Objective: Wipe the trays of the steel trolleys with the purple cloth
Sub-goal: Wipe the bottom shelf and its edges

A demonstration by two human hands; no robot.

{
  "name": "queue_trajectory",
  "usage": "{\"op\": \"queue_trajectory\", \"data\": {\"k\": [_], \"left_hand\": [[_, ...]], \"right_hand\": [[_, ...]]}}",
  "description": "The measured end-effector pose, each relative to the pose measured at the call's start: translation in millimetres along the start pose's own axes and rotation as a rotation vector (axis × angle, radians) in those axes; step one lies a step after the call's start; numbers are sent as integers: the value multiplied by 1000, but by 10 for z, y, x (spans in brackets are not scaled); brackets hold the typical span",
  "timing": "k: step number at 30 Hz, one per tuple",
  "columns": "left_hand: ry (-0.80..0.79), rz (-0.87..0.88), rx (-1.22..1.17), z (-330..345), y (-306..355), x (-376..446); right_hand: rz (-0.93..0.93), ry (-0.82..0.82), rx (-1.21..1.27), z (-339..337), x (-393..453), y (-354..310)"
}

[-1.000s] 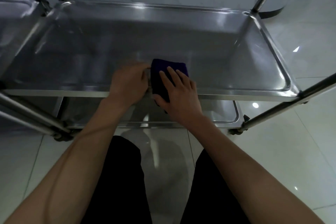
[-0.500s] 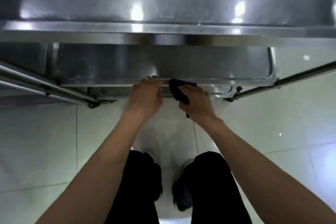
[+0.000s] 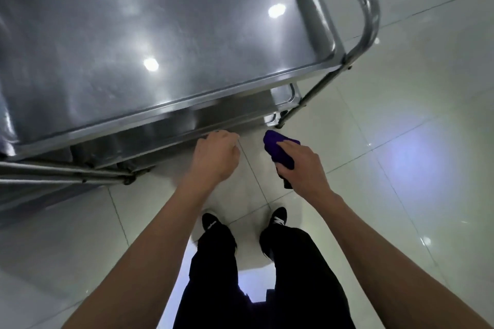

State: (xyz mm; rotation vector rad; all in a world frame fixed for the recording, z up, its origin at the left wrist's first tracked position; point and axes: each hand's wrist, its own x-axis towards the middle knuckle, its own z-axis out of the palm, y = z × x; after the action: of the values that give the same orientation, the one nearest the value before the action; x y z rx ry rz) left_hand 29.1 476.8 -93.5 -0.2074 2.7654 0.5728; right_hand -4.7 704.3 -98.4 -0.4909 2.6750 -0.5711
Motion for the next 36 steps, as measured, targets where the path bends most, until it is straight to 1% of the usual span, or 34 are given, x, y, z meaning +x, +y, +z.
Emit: {"op": "queue_trajectory", "data": {"k": [2, 5, 8, 11, 15, 19, 22, 28, 32, 36], "left_hand": [[7, 48, 32, -98, 277, 55], [18, 155, 78, -233, 940, 178], [55, 243, 115, -273, 1635, 354], [41, 304, 169, -275, 2390, 508], [40, 370, 167, -236, 3367, 611], [51, 455, 276, -188, 4145, 710], [46, 480, 331, -148, 4564, 799], [55, 517, 353, -90, 5122, 1069], [34, 502, 338, -64, 5368, 1399], [22, 496, 309, -34, 5579, 1885]], "right_hand": [[30, 47, 52, -211, -112, 98], [100, 126, 97, -633, -328, 436], [150, 189, 154, -1006, -492, 892], [188, 256, 224, -1409, -688, 1413], [202, 362, 333, -2016, -987, 2082], [219, 458, 357, -2540, -1218, 2586], [219, 509, 363, -2801, -1313, 2856], [247, 528, 383, -3115, -1246, 3281], [243, 509, 388, -3270, -1051, 3544], [236, 483, 336, -3508, -692, 3814]]}}
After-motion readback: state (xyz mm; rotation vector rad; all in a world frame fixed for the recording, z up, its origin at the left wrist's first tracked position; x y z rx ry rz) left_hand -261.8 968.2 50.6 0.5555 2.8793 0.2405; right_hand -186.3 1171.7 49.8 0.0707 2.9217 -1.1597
